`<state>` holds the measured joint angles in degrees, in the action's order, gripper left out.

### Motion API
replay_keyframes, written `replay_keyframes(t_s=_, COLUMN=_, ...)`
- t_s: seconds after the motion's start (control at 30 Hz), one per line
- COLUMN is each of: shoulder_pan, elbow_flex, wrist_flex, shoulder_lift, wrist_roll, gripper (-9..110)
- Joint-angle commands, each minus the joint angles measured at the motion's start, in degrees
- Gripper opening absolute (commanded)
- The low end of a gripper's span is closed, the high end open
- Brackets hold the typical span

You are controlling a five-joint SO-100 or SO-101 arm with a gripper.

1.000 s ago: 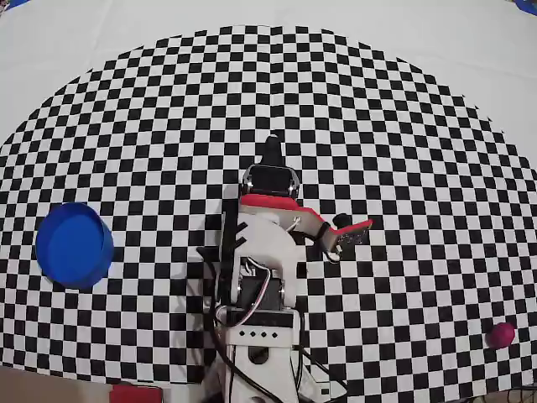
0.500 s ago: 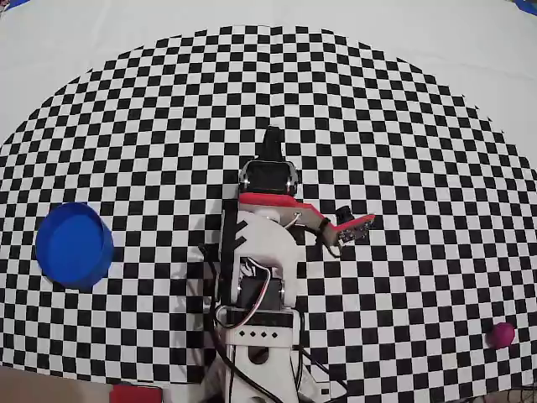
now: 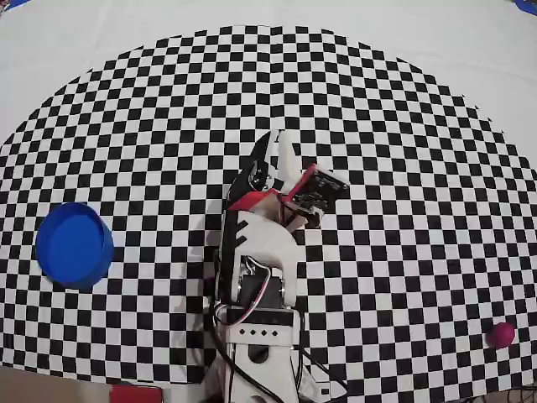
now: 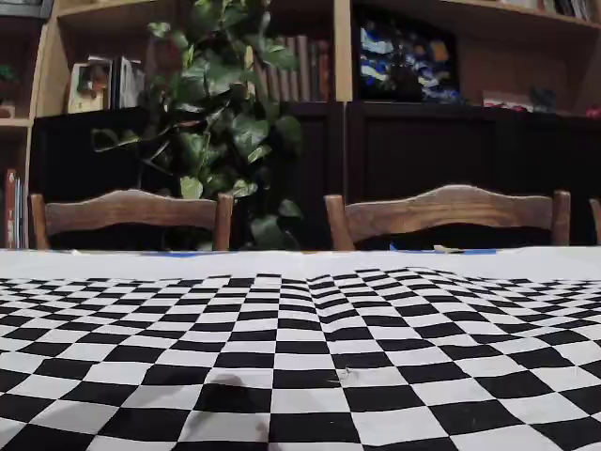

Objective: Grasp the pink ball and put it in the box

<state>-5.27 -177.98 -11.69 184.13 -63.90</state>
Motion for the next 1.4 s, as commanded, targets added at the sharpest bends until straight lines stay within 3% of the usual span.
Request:
replay_keyframes(t_s=0.0, shoulder_pan=-0.4, elbow_flex=-0.4, wrist_flex=-0.1, shoulder_lift=-0.4, wrist_roll=-11.2, gripper=0)
replay_keyframes(t_s=0.23, shoulder_pan=0.1, elbow_flex=-0.4, wrist_flex=1.6, shoulder_lift=-1.0, wrist_roll=-23.9, gripper=0)
replay_keyframes(t_s=0.6, shoulder_pan=0.1, elbow_flex=-0.4, wrist_flex=3.3, shoulder_lift=-3.6, wrist_roll=-25.5, gripper=1)
replay_keyframes(t_s=1.03, shoulder_pan=0.1, elbow_flex=-0.4, wrist_flex=4.4, shoulder_lift=-3.6, wrist_roll=-25.5, gripper=28)
replay_keyframes(t_s=1.37, shoulder_pan=0.2, elbow_flex=-0.4, wrist_flex=4.4, shoulder_lift=-4.3, wrist_roll=-26.5, gripper=33)
